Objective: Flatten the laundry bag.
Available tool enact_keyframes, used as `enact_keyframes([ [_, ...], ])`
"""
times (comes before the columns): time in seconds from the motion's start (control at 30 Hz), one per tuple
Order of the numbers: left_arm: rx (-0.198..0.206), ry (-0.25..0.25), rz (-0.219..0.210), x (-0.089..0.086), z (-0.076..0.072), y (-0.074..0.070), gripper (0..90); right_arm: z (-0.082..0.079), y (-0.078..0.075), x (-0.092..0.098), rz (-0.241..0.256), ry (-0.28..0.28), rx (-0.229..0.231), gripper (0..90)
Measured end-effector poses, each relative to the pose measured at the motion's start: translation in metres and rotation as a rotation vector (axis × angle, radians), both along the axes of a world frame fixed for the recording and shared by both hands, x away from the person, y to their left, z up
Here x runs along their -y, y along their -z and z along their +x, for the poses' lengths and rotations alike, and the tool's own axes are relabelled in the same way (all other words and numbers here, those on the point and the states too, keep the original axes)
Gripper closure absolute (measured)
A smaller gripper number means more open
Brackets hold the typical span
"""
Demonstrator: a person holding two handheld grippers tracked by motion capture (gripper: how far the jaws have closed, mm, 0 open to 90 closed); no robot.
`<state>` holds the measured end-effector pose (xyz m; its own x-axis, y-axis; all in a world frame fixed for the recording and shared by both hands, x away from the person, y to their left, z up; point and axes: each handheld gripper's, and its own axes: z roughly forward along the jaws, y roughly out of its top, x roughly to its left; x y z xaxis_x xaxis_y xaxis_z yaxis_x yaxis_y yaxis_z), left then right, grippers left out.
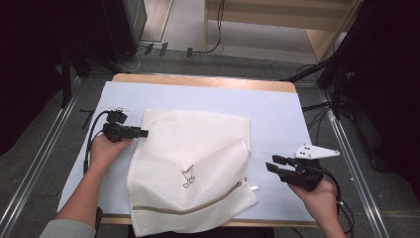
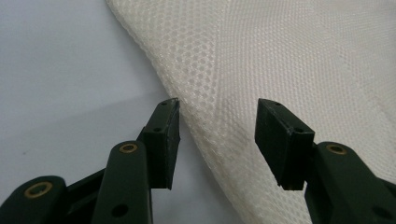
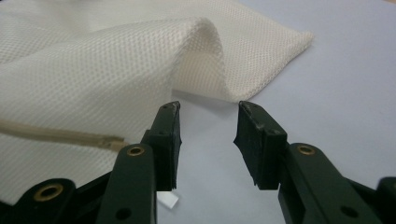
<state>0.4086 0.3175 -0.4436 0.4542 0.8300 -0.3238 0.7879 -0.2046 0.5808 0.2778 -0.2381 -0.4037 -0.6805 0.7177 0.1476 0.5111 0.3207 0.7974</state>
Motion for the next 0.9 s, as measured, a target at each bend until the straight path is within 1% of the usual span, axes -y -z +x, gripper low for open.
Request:
enact_keyframes([
  [0.1, 0.009, 0.005, -0.005, 0.001, -0.004, -0.002, 51.1, 0.015, 0.003, -0.007, -0.007, 0.018, 0.003, 61.3],
  [0.13, 0.010, 0.010, -0.003, 0.001, -0.006, -0.003, 51.1, 0.015, 0.003, -0.007, -0.007, 0.018, 0.003, 61.3],
  [0.17, 0.011, 0.013, 0.000, 0.002, -0.011, -0.005, 50.4, 0.028, 0.006, -0.012, -0.007, 0.029, 0.009, 61.0],
  [0.2, 0.016, 0.013, -0.002, 0.002, -0.013, -0.005, 50.3, 0.034, 0.008, -0.014, -0.006, 0.031, 0.013, 60.5],
  [0.23, 0.016, 0.013, -0.002, 0.002, -0.013, -0.005, 50.2, 0.034, 0.008, -0.014, -0.006, 0.031, 0.013, 60.5],
  [0.27, 0.011, 0.014, -0.005, 0.002, -0.016, -0.005, 50.2, 0.038, 0.009, -0.016, -0.006, 0.030, 0.012, 58.3],
  [0.3, 0.009, 0.017, 0.003, 0.001, -0.020, -0.005, 49.8, 0.048, 0.013, -0.022, 0.002, 0.036, 0.016, 56.2],
  [0.33, 0.009, 0.017, 0.003, 0.001, -0.020, -0.005, 49.8, 0.048, 0.013, -0.022, 0.002, 0.036, 0.016, 56.2],
  [0.37, 0.008, 0.013, -0.001, 0.001, -0.024, -0.004, 49.8, 0.056, 0.018, -0.030, -0.010, 0.037, 0.031, 56.2],
  [0.4, 0.000, 0.013, 0.002, 0.000, -0.028, -0.003, 49.8, 0.060, 0.020, -0.033, -0.016, 0.035, 0.034, 56.1],
  [0.5, -0.009, 0.011, 0.006, 0.000, -0.033, -0.001, 49.8, 0.071, 0.027, -0.039, -0.019, 0.047, 0.033, 56.1],
  [0.53, -0.011, 0.011, 0.008, 0.000, -0.034, 0.000, 49.8, 0.075, 0.030, -0.041, -0.022, 0.060, 0.029, 56.2],
  [0.63, -0.016, 0.006, -0.001, 0.001, -0.037, 0.001, 49.8, 0.089, 0.041, -0.046, -0.037, 0.089, -0.002, 56.8],
  [0.67, -0.016, 0.006, -0.001, 0.001, -0.037, 0.001, 49.8, 0.089, 0.041, -0.046, -0.037, 0.089, -0.002, 56.8],
  [0.7, -0.017, 0.005, 0.000, 0.002, -0.038, 0.002, 49.8, 0.092, 0.044, -0.047, -0.042, 0.096, -0.013, 56.7],
  [0.73, -0.018, 0.014, 0.014, 0.005, -0.039, 0.003, 49.7, 0.098, 0.050, -0.048, -0.038, 0.108, -0.028, 56.7],
  [0.77, -0.018, 0.014, 0.014, 0.005, -0.039, 0.003, 49.7, 0.101, 0.054, -0.048, -0.026, 0.119, -0.049, 56.6],
  [0.8, -0.014, 0.010, 0.026, 0.006, -0.040, 0.005, 49.9, 0.103, 0.058, -0.049, -0.023, 0.124, -0.073, 56.6],
  [0.83, -0.019, -0.002, 0.010, 0.006, -0.041, 0.005, 50.6, 0.105, 0.064, -0.050, -0.025, 0.132, -0.102, 56.3],
  [0.87, -0.024, -0.007, -0.001, 0.005, -0.041, 0.006, 53.4, 0.106, 0.068, -0.051, -0.038, 0.133, -0.125, 55.7],
  [0.9, -0.032, -0.029, -0.021, 0.004, -0.043, 0.007, 55.3, 0.106, 0.070, -0.053, -0.050, 0.134, -0.138, 54.7],
])
